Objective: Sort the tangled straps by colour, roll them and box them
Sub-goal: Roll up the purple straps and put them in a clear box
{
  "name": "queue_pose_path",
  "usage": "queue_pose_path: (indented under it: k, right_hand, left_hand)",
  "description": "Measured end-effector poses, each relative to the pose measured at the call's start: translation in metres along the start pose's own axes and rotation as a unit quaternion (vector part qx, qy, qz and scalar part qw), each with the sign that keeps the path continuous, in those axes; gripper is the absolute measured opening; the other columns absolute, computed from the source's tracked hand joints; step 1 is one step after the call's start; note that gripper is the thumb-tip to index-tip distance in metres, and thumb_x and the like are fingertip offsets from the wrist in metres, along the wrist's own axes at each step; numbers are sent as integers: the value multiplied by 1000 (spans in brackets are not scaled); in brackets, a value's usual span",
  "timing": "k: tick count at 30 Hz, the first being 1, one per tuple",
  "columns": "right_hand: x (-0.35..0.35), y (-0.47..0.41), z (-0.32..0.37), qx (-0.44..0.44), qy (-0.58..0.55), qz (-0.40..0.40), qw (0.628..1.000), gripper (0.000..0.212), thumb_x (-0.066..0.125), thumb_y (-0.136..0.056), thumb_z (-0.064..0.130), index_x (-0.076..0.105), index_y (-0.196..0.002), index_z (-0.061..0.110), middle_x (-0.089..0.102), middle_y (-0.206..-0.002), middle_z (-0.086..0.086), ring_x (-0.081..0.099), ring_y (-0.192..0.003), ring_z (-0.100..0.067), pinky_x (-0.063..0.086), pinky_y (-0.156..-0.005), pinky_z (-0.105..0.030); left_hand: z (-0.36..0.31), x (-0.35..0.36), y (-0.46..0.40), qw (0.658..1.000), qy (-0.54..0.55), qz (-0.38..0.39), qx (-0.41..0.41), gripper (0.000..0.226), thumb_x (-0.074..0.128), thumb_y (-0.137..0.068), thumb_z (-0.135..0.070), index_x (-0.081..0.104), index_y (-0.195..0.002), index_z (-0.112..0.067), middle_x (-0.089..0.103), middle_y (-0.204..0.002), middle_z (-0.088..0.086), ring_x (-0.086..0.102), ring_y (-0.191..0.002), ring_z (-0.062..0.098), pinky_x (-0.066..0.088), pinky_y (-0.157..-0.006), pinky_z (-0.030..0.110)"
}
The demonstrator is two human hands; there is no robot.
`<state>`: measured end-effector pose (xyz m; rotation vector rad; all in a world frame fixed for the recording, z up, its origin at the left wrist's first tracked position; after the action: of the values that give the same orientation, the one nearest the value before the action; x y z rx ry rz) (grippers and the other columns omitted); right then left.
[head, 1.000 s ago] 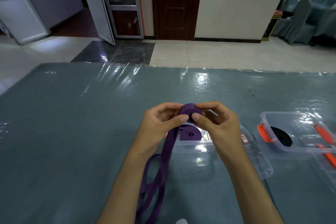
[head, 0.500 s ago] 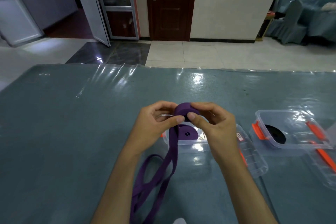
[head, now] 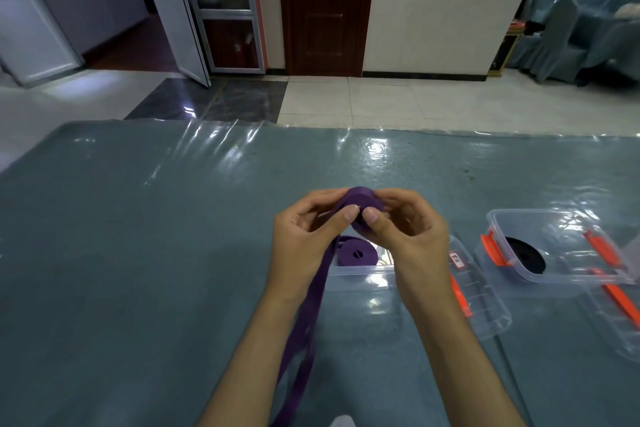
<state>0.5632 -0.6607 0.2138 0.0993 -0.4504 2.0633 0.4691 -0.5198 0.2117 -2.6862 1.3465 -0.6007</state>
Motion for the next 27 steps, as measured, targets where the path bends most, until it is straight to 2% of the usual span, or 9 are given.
queue_pose_path:
  k: [3, 6, 10, 12, 14, 18, 22, 24, 27]
  right_hand:
    - [1, 1, 0, 20, -20, 0, 1000, 37, 93, -75, 44, 77, -98, 20, 77, -104, -19, 76, -103, -39, 64, -85, -44]
    - [3, -3, 0, 30, 24, 46, 998, 24, 91, -77, 29, 70, -85, 20, 80, -105, -13, 78, -101, -33, 61, -89, -47]
    - [3, -3, 3, 26, 63, 68, 995, 24, 91, -76, 28, 69, -85, 22, 78, -83, -3, 77, -78, -22, 63, -80, -45]
    - [2, -1, 7, 1, 65, 46, 997, 27, 90, -75, 31, 73, -96, 28, 79, -93, -5, 77, -83, -25, 63, -83, -45]
    - [0, 0, 8, -18, 57, 25, 998, 31, 89, -79, 28, 75, -107, 27, 79, -102, -10, 76, -93, -33, 61, -90, -54]
    - [0, 1, 6, -3, 42, 52, 998, 26, 90, -81, 30, 72, -99, 23, 79, -110, -12, 76, -101, -35, 61, -91, -61]
    - [2, -1, 14, 19, 48, 101, 994, 36, 93, -77, 41, 69, -95, 23, 79, -104, -12, 78, -94, -29, 66, -76, -44]
    - [1, -4, 23, -11, 86, 110, 990, 31, 92, -79, 35, 73, -102, 29, 79, -102, -5, 77, -93, -20, 65, -78, -39]
    - [6, -5, 33, -62, 135, 128, 981, 34, 87, -83, 25, 75, -111, 38, 78, -105, 2, 76, -101, -20, 64, -81, -32]
  left_hand:
    - [-2, -1, -2, 999, -11, 35, -2, 37, 90, -82, -32, 80, -117, -27, 80, -117, 3, 75, -113, 22, 58, -93, 24]
    - [-6, -10, -2, 999, -31, 13, 28, 30, 92, -79, -31, 81, -107, -26, 81, -108, 5, 78, -104, 24, 60, -88, 24]
    - [0, -10, 0, 999, -20, -5, 24, 25, 90, -82, -28, 79, -102, -17, 80, -109, 9, 77, -105, 28, 61, -88, 28]
    - [2, -7, 1, 1000, -9, 0, 19, 17, 86, -87, -26, 80, -100, -17, 79, -113, 8, 76, -109, 27, 59, -91, 28]
    - [-1, -5, -1, 1000, -13, 10, 20, 13, 82, -89, -25, 83, -101, -20, 79, -113, 7, 75, -110, 24, 58, -92, 27]
    - [-12, -5, -3, 999, 1, 38, 30, 15, 87, -81, -13, 84, -95, -19, 80, -109, 9, 77, -105, 25, 59, -90, 26]
    - [-22, -5, 0, 996, -53, 62, 25, 22, 91, -76, -17, 82, -95, -22, 81, -103, 9, 78, -98, 25, 61, -87, 28]
    - [-22, -3, -1, 990, -102, 95, 0, 30, 93, -75, -18, 81, -101, -25, 80, -103, 6, 77, -98, 21, 59, -89, 26]
    - [-21, -6, -6, 981, -147, 123, -27, 31, 93, -77, -13, 81, -105, -22, 80, -107, 3, 76, -104, 20, 59, -96, 32]
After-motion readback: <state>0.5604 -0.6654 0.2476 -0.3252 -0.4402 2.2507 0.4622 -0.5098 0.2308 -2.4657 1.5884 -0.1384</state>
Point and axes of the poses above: each hand's wrist, its own y-axis away from the middle knuckle, its own x-axis out of the palm, z = x × y, the point moved 8 cm from there along -y, towards the middle knuckle
